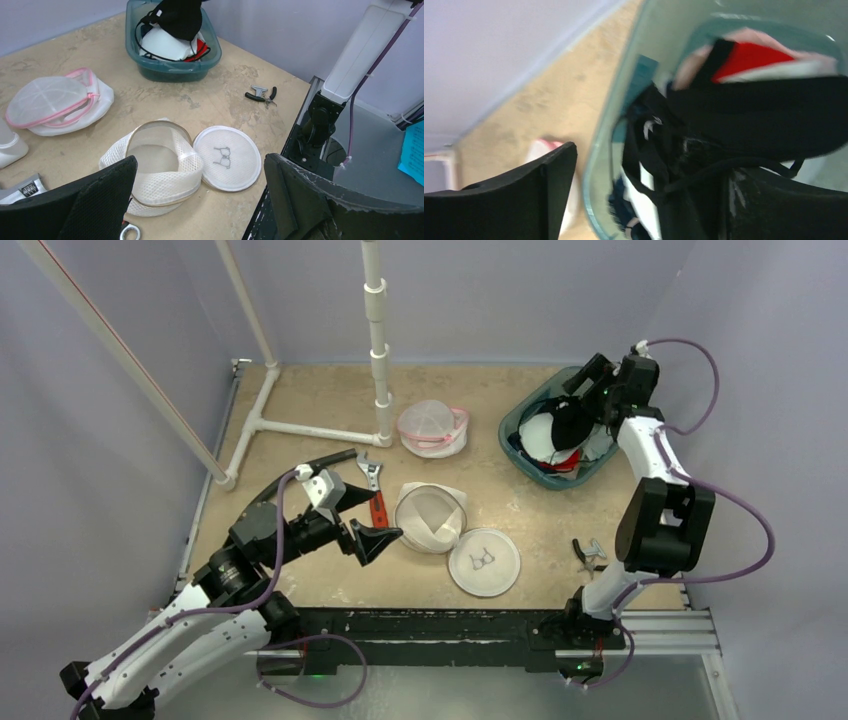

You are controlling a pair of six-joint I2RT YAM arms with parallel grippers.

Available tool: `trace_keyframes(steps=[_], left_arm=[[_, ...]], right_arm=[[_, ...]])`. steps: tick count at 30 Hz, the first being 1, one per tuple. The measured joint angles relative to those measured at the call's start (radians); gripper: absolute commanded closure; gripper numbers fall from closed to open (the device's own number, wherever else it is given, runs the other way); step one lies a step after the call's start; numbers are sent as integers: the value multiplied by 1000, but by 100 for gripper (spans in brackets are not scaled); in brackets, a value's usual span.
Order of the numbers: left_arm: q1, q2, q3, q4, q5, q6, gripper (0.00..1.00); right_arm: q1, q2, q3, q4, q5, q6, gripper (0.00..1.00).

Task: Unzip the laundry bag and remove the bra
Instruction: Place the bra in the bin.

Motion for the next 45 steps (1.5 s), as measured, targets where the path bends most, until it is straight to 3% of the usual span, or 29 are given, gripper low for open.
trace_keyframes(steps=[13,20,26,28,32,36,39,45], left_arm=[[0,11,0,-4,11,-4,4],[0,11,0,-16,21,-37,4],[0,-10,-2,-15,28,-61,4],[0,-15,-8,-13,29,-69,4],[0,-13,-20,-14,31,-79,4],[0,-3,-21,-13,31,-83,4],[0,9,-21,-10,32,-89,4],[0,28,-21,-8,34,-98,4]], right_arm=[[-1,-37,-36,-251,187,-27,2],[-6,-258,-242,-204,174,47,11],[-8,-293,-313,-105,121,71,22],[-8,-287,-329,-92,100,71,30],[-8,-256,-334,-60,69,68,58],[-8,-254,-342,-38,47,66,78],[-8,-253,-339,-23,41,63,99],[-10,-235,-303,-9,-11,64,100]])
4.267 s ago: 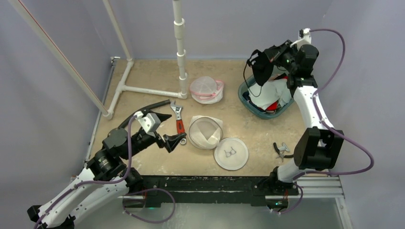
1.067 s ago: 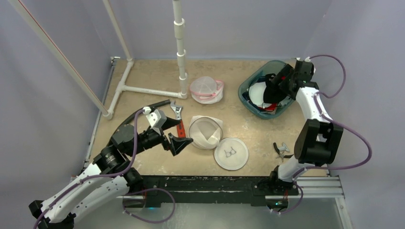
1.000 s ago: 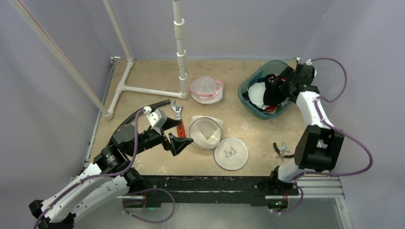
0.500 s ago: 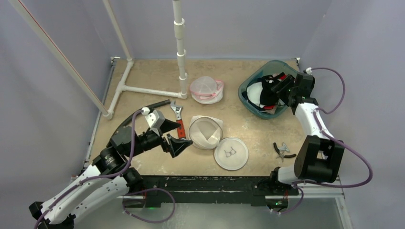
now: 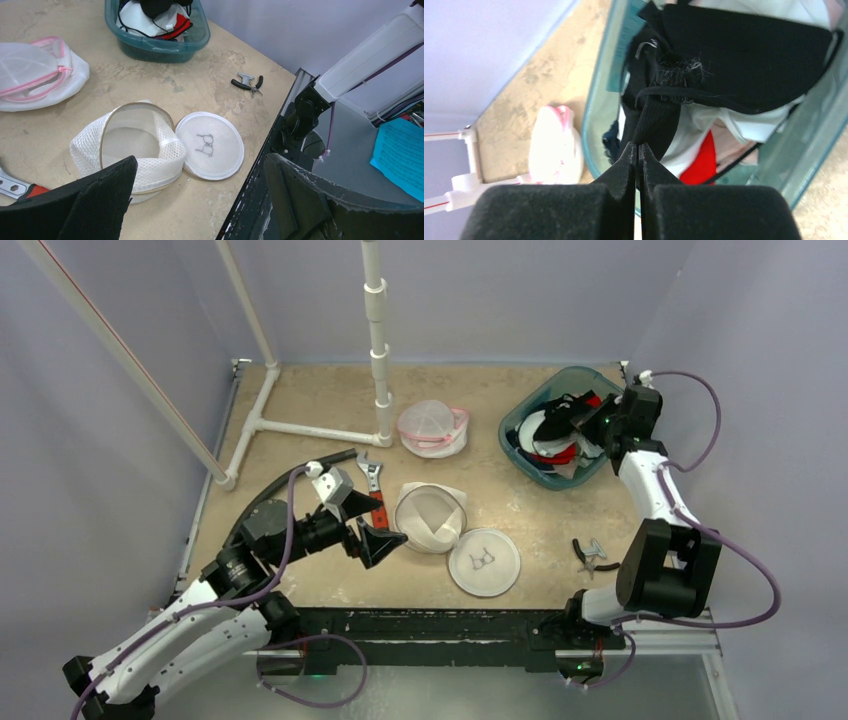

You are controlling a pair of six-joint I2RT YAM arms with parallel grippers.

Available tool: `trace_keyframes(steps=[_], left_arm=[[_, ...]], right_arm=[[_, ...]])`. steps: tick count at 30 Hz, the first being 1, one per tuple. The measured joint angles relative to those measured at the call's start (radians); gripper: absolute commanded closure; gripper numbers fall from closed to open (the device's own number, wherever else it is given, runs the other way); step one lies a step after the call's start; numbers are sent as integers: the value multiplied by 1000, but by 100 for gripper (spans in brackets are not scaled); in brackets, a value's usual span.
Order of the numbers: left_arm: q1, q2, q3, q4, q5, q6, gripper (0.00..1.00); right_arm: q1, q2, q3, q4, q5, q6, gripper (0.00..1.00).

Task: Unzip the laundry bag and remove the bra
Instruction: Place the bra in the bin.

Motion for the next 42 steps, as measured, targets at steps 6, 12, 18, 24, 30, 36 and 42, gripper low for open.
trace_keyframes(steps=[6,12,18,24,30,36,42], left_arm=[[0,14,-1,3,0,-8,4],[0,26,-10,30,3,-16,4],[0,45,-11,37,13,-29,4],[0,43,-12,37,21,-34,4],[0,39,-12,37,30,-34,4],[0,35,-12,37,34,-34,3],[0,35,-12,37,35,-34,3]], right_arm=[[-2,32,84,79,-121,11,100],[-2,34,37,123,-158,25,87],[-1,26,-107,77,-169,26,23],[-1,-114,-115,-24,-134,19,17],[-13,-274,-113,-55,-54,35,16],[-98,-351,-212,64,-81,194,16],[-132,-377,-426,237,-134,470,15]])
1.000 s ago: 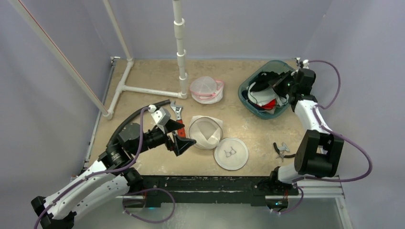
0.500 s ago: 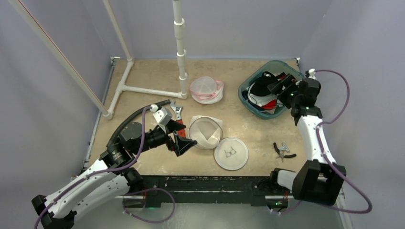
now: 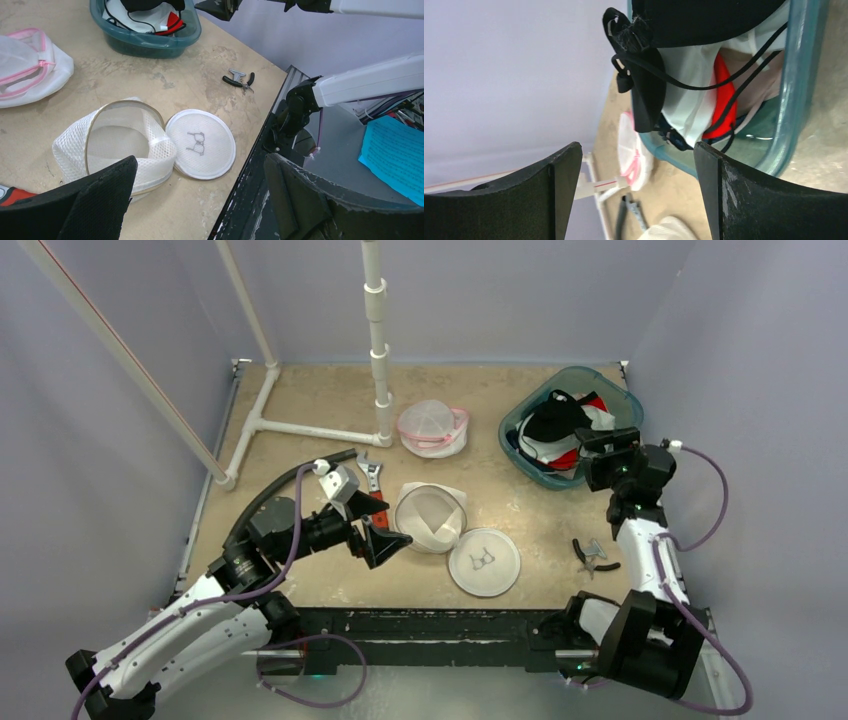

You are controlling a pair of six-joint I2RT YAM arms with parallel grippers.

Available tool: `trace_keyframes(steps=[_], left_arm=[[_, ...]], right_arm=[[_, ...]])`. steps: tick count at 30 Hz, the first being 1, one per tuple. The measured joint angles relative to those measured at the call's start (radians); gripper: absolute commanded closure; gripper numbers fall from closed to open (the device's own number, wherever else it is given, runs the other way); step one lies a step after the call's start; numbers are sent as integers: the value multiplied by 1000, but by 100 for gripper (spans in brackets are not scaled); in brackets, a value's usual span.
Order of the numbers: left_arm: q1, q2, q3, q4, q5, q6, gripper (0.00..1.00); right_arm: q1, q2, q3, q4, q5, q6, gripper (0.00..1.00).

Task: Unzip the laundry bag and remove the bra
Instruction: Place the bra in the bin, then adjust the bra in the bin.

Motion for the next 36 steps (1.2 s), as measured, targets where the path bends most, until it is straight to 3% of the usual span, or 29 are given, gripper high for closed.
trace_keyframes(steps=[8,24,36], left_arm=[[0,21,0,-1,1,0,4],[0,94,0,-2,-13,1,3],[0,150,1,-1,-29,5,3]], right_arm=[[-2,1,-66,190,29,220,16],[-39,262,-29,292,82,274,20],[-61,426,55,352,93,280,41]])
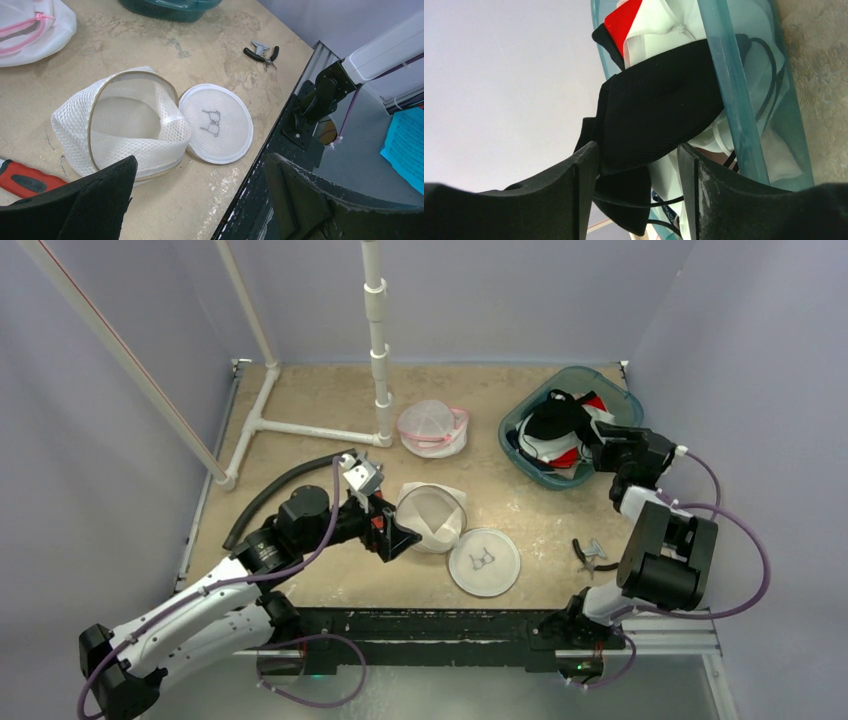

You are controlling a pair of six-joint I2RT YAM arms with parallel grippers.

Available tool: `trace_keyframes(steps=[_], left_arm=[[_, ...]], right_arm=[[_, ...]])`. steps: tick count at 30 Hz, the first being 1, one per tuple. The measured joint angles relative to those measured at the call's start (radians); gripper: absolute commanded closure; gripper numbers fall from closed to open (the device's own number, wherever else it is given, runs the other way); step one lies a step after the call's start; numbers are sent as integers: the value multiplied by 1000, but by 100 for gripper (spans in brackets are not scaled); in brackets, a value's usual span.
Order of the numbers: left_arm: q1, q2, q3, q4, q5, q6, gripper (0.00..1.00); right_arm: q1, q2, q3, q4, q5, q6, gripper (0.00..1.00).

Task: Unzip the laundry bag and remove the bra
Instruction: Adjust the bra in the bin.

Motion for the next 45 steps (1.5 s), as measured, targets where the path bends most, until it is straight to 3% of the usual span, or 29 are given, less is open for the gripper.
trace_keyframes(steps=[10,16,17,24,31,39,40,43,45], left_arm=[[0,41,0,1,-5,0,3],[0,63,0,14,-5,-1,3],[0,64,0,16,-5,-1,3],[0,64,0,16,-5,0,3],[0,64,0,23,-3,-1,3],[0,64,0,41,3,-4,3],[0,63,0,41,3,-3,3],[0,61,0,42,3,-3,3],[0,61,0,44,3,-3,3]], right_arm=[[-1,117,45,40,-48,-11,69],[-1,137,63,47,-77,-19,99],[-1,137,67,47,-80,-21,100],[-1,92,129,-5,-73,-92,100],[-1,40,344,-83,-55,-308,100],[0,197,506,-112,-79,-551,100],[1,219,509,-122,-79,-570,93],[1,276,510,-169,-76,-616,59],[1,292,510,-201,-67,-639,47]])
